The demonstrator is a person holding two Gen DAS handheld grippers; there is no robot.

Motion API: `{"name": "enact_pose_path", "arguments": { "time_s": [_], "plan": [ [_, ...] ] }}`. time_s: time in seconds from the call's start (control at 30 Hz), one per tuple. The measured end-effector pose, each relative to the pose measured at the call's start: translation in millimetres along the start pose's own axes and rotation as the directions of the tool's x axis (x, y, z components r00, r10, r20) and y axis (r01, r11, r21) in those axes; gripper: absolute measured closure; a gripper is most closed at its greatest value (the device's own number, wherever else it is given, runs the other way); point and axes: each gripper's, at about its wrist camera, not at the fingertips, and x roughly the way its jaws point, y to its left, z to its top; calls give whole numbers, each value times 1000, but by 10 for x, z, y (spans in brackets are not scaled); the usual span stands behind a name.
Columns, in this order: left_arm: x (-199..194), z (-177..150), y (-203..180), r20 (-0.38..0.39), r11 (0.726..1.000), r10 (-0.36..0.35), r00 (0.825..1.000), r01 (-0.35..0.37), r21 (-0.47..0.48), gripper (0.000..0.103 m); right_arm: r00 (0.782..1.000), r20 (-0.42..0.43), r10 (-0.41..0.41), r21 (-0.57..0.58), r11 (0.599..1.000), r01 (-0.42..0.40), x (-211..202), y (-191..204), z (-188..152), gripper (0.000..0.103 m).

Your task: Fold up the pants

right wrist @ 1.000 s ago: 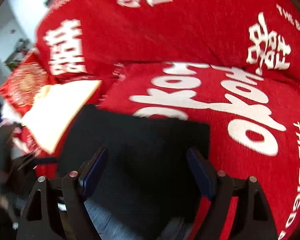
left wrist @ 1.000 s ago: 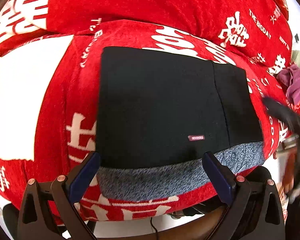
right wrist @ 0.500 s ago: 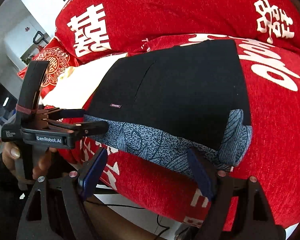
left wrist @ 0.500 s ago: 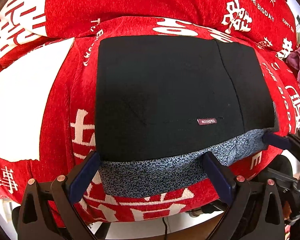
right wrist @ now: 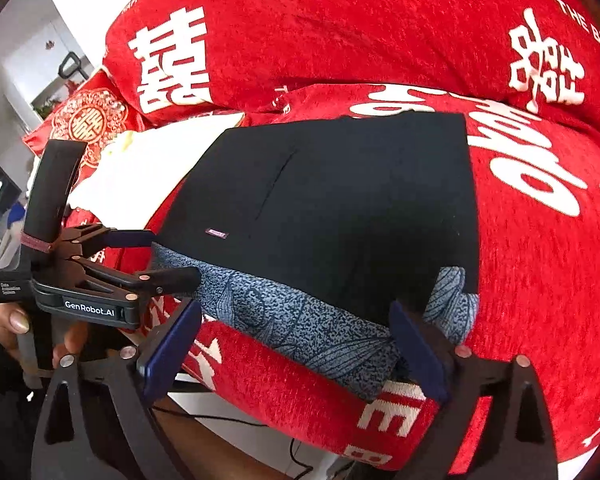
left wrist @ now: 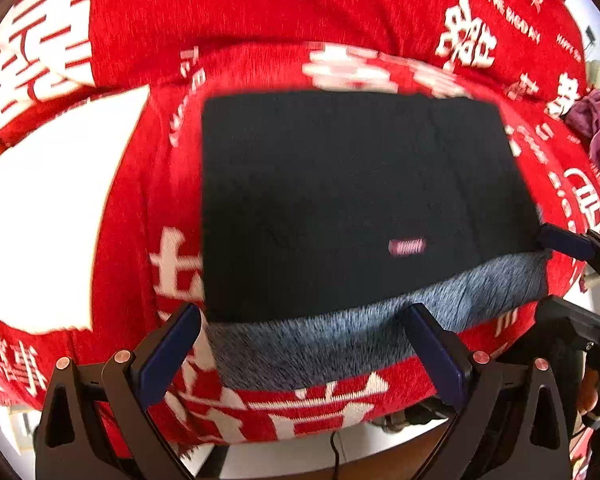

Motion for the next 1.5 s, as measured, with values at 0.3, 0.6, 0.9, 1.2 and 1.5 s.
{"name": "enact_pose_path", "arguments": {
  "time_s": [0.3,0.6,0.9,1.2,1.5],
  "plan": [
    [269,887,547,-10,963,33,999,-34,-268,1,992,80,-94,-51,994,99,42,-86,552,6],
    [842,1077,677,-115,959,34,993,-65,-276,0,995,-3,-97,-5,995,97,553,-302,710,4],
    [230,245,920,18,943,-208,978,205,-264,0,987,61,-148,-24,989,149,-76,-310,263,1],
    [497,145,594,-25,949,-262,965,252,-189,0,994,106,22,318,946,-55,-186,-1095,-77,0],
    [755,229,552,-17,923,-317,948,305,-235,0,982,92,167,362,913,-189,306,-1164,102,0]
  ]
}}
